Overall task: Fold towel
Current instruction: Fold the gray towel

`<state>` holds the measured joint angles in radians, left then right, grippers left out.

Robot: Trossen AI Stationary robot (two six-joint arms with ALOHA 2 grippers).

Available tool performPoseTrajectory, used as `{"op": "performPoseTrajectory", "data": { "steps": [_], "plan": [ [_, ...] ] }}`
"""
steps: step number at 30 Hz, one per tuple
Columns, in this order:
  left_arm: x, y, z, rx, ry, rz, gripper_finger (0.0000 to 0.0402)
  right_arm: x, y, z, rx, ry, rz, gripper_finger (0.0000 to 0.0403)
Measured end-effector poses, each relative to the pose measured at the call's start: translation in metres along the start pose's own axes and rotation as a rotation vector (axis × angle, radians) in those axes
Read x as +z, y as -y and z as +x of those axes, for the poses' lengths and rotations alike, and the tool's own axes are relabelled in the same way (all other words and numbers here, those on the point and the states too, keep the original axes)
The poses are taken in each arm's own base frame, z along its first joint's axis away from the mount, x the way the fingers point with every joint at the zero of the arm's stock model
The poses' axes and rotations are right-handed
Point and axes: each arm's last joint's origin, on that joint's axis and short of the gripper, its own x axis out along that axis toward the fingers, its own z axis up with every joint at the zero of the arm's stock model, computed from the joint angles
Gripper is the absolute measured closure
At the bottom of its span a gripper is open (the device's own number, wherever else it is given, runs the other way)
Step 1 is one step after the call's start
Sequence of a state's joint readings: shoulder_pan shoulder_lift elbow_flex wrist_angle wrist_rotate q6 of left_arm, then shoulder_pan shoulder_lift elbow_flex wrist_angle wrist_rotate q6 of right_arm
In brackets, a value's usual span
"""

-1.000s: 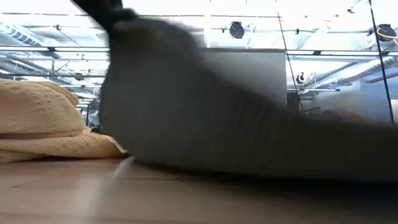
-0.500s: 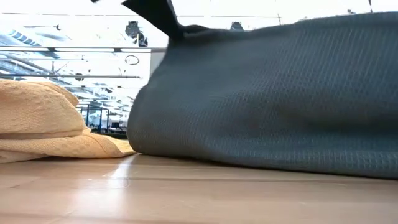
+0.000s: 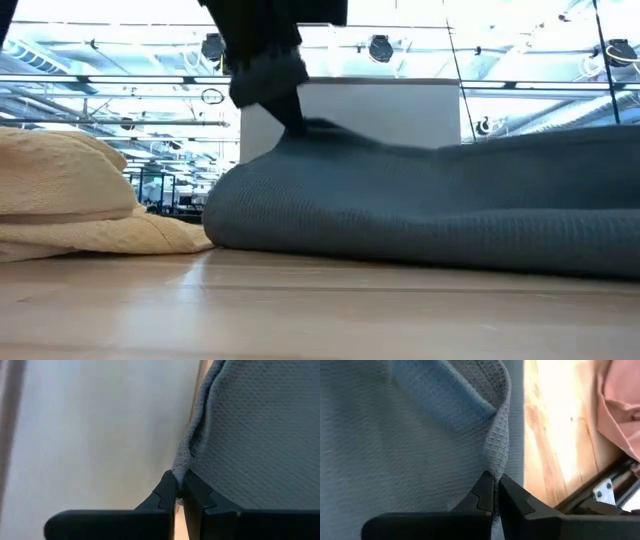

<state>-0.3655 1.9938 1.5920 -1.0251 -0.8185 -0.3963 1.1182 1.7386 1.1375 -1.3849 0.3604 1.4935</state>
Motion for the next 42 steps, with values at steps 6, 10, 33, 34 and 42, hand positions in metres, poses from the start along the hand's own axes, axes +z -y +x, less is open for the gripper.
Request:
{"op": "performPoseTrajectory", "data": {
  "steps": [6,10,33,34,42],
  "plan": [
    [-0.001,-0.011,0.025,0.023,-0.037,-0.063,0.0382,0.002,0.004,0.012,-0.049,-0.014,0.041,0.0397],
    [0.000,-0.017,0.038,0.031,-0.040,-0.108,0.0380,0.002,0.008,0.014,-0.082,-0.016,0.081,0.0397],
    [-0.003,-0.022,0.068,0.109,0.017,-0.222,0.0282,-0.009,0.024,0.023,-0.266,-0.169,0.271,0.0222],
    [-0.003,-0.021,0.067,0.107,0.020,-0.217,0.0282,-0.009,0.023,0.022,-0.258,-0.151,0.271,0.0222],
    [0.005,-0.003,0.055,-0.076,0.083,-0.099,0.0282,-0.004,0.004,0.015,-0.042,0.076,0.236,0.0244]
  ]
}}
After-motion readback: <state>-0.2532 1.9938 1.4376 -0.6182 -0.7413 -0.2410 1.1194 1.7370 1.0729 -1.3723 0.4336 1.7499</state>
